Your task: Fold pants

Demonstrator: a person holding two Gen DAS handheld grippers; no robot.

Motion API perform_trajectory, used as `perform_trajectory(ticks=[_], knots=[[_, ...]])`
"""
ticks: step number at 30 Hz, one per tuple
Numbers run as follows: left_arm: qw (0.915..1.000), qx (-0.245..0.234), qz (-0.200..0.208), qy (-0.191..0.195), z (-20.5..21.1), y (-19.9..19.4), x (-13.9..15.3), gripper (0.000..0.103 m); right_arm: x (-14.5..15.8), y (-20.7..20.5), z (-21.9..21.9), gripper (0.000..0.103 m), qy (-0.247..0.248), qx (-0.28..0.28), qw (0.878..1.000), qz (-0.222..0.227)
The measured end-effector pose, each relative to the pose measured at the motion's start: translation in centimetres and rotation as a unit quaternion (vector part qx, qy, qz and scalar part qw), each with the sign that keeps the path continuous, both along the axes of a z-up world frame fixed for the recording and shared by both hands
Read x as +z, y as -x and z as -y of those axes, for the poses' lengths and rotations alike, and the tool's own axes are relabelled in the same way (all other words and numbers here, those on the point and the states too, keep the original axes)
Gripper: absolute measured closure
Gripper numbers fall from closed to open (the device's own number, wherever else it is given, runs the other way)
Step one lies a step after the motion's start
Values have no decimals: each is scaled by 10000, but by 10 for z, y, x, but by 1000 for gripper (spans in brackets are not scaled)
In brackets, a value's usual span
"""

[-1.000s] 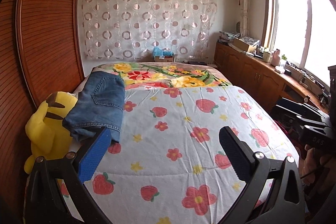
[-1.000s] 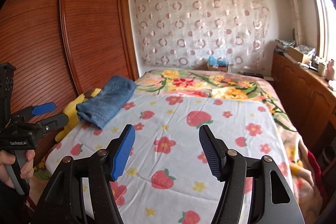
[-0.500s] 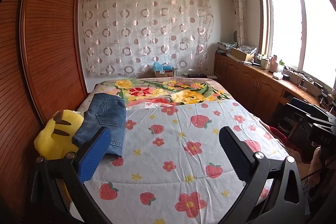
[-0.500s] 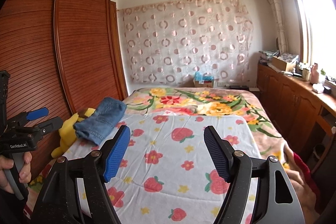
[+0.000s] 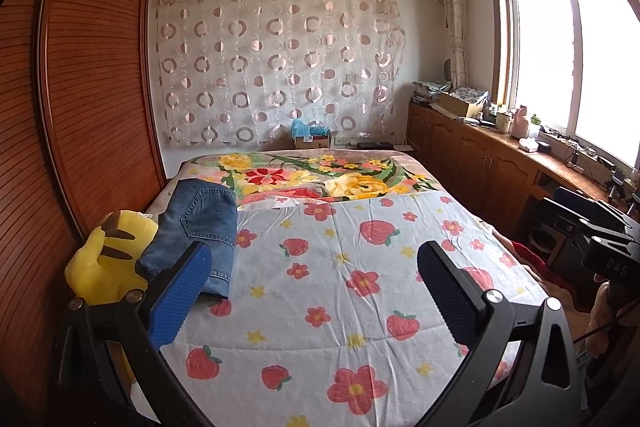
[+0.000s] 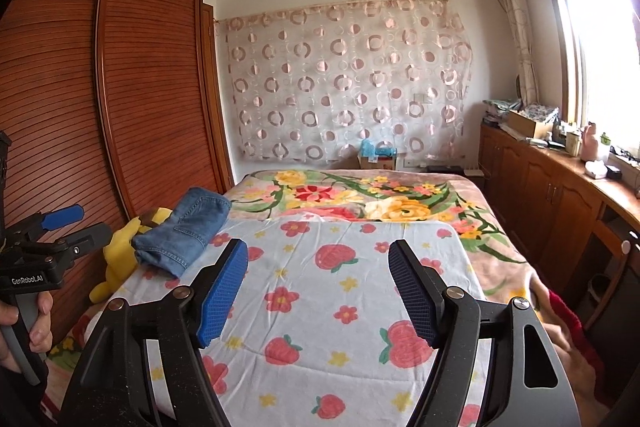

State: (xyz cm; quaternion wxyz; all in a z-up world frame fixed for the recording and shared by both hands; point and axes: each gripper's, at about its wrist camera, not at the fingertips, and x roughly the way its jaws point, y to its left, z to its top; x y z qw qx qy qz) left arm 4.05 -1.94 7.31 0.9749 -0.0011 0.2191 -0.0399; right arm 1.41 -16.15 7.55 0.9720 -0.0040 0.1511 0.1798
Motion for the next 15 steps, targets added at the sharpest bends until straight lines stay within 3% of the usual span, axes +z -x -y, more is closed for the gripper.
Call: perform_trajectory(ticks=[15], knots=[[10000, 5, 11, -17, 4, 2, 0, 0, 1, -1, 4, 28, 8, 19, 10000, -12]])
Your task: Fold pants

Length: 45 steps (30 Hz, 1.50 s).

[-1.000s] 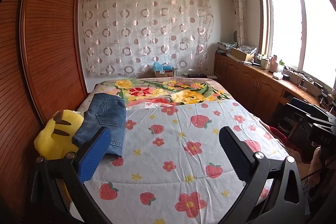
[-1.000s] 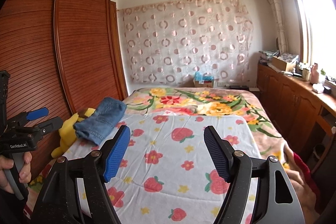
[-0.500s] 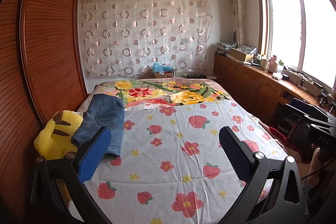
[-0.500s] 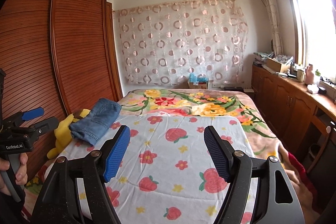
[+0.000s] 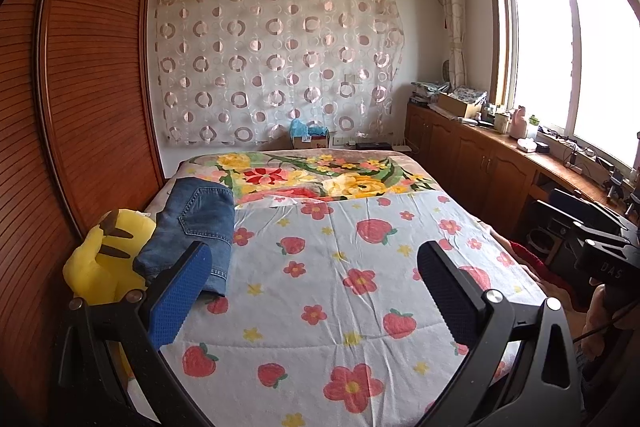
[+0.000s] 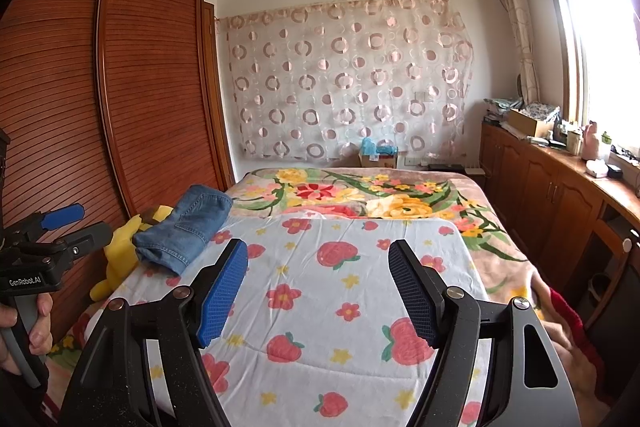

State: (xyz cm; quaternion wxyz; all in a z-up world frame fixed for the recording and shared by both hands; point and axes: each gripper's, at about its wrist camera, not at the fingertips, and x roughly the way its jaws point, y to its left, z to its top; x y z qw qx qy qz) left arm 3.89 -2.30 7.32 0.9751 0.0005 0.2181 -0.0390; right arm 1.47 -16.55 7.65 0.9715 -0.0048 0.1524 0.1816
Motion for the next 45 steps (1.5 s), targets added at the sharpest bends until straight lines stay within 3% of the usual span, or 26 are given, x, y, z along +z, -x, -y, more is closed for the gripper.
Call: perform_trajectory(ticks=[45], knots=[[10000, -3, 10, 0, -2, 1, -1, 0, -3, 2, -5, 28, -11, -50, 10000, 14]])
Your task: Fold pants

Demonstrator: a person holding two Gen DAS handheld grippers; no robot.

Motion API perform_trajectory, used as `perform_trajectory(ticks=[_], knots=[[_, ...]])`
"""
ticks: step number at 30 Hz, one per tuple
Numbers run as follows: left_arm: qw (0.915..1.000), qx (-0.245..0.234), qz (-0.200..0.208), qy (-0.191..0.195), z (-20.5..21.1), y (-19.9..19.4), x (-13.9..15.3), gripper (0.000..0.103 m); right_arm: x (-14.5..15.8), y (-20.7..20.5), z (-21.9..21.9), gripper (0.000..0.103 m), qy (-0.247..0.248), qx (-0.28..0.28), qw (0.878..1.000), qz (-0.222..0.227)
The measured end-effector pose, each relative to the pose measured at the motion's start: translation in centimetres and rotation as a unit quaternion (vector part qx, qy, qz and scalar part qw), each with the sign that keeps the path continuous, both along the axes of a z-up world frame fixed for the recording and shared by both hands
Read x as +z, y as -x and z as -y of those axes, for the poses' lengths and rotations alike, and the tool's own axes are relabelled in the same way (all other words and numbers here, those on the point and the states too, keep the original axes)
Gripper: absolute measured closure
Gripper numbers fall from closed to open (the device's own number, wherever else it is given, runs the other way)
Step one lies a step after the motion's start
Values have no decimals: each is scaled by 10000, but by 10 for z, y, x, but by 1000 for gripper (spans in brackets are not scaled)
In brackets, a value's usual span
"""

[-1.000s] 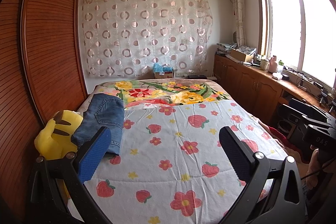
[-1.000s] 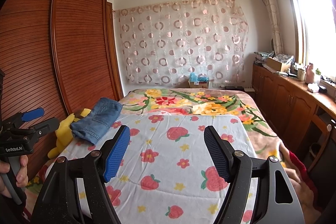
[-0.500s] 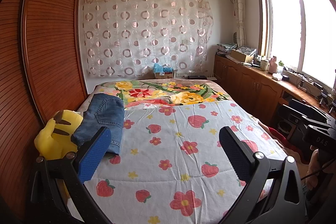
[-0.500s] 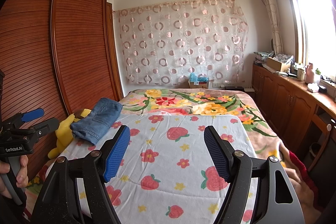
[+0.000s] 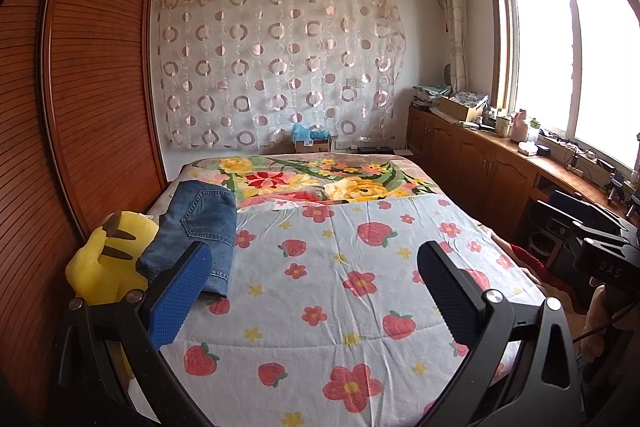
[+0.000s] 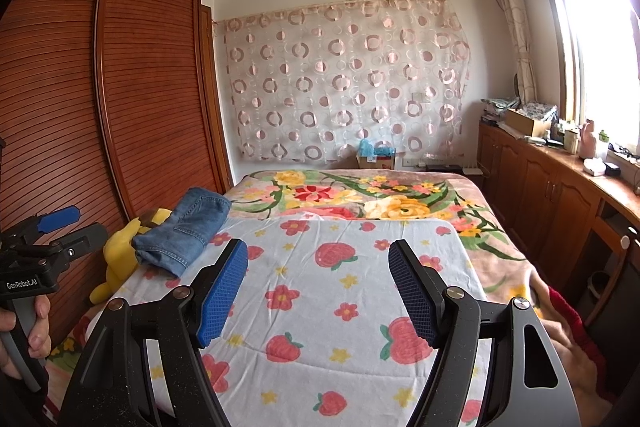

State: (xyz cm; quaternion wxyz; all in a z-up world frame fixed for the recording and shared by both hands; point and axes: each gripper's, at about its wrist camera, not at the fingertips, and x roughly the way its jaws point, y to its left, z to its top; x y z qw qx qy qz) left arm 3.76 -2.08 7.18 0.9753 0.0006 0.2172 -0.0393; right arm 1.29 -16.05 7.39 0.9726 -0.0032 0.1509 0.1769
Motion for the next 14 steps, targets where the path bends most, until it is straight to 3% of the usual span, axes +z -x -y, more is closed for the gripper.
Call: perform_trajectory(ticks=[14], knots=[[10000, -3, 10, 3, 1, 2, 1, 0, 1, 2, -4, 28, -12, -38, 10000, 18]])
